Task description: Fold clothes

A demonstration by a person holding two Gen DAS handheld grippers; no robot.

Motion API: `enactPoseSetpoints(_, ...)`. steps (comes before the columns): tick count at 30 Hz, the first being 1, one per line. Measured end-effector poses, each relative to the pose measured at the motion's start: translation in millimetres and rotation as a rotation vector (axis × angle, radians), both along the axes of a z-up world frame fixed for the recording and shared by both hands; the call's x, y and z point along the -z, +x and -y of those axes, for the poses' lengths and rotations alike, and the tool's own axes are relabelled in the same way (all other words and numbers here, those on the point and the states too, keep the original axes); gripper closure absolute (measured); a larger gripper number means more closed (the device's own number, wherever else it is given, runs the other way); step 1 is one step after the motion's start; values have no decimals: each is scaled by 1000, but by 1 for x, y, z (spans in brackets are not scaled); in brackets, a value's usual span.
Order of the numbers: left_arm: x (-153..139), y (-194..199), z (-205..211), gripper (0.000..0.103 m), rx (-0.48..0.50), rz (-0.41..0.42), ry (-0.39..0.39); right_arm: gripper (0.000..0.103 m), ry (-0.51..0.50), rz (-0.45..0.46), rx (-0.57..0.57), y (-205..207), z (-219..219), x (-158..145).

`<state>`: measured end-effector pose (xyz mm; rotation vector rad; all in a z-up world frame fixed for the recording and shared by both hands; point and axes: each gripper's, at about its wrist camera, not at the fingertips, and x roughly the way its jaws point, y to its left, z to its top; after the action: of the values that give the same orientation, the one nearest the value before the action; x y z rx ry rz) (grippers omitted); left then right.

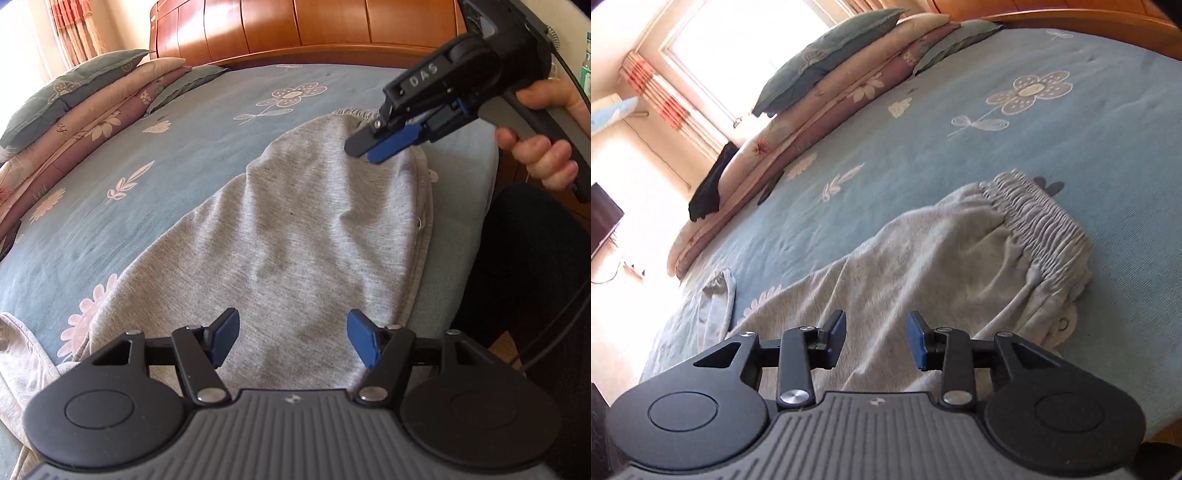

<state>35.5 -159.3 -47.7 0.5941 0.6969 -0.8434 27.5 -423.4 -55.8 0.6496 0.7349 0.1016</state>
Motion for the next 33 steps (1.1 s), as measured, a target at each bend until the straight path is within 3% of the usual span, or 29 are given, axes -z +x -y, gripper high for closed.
enactPoseSetpoints(4, 13, 8, -10, 36, -66, -49, 18, 64, -81, -137, 19, -8, -7, 26)
enactPoseSetpoints(6, 25, 10, -27, 30, -128, -100, 43, 69, -78, -124, 6, -25, -2, 28)
enactPoseSetpoints(9, 24, 18, -54, 29, -192, -187, -54, 72, -83, -124, -6, -38, 1, 26)
enactPoseSetpoints(10, 21, 20, -55, 29, -197, -186, -56, 70, -99, -117, -13, -37, -1, 21)
enactPoseSetpoints(12, 7, 20, -54, 29, -186, -135, -69, 54, -150, -86, -31, -33, -7, 9)
enactPoseSetpoints(14, -7, 22, -50, 29, -153, -88, -95, 48, -225, -3, -57, -23, -17, -10)
enactPoseSetpoints(18, -29, 47, -21, 29, -116, -5, -133, 48, -289, 108, -81, 16, -31, -31)
enactPoseSetpoints(20, -28, 67, -7, 29, -118, -6, -156, 48, -285, 141, -90, 41, -33, -35)
enactPoseSetpoints(23, -20, 98, 7, 29, -144, -35, -193, 48, -265, 137, -79, 74, -25, -28)
enactPoseSetpoints(27, 8, 134, 2, 29, -267, -106, -195, 49, -285, 28, 2, 88, -4, 4)
enactPoseSetpoints(28, 16, 141, -4, 29, -312, -117, -178, 55, -328, -1, 37, 82, 5, 15)
enactPoseSetpoints(29, 24, 145, -15, 29, -342, -132, -173, 82, -332, -5, 40, 76, 14, 22)
enactPoseSetpoints(30, 32, 148, -26, 29, -371, -146, -168, 101, -316, 1, 43, 67, 23, 27)
enactPoseSetpoints(31, 31, 146, -37, 29, -357, -154, -212, 103, -298, 9, 45, 57, 32, 32)
enactPoseSetpoints(33, 27, 143, -40, 29, -337, -152, -196, 103, -300, 12, 39, 52, 33, 24)
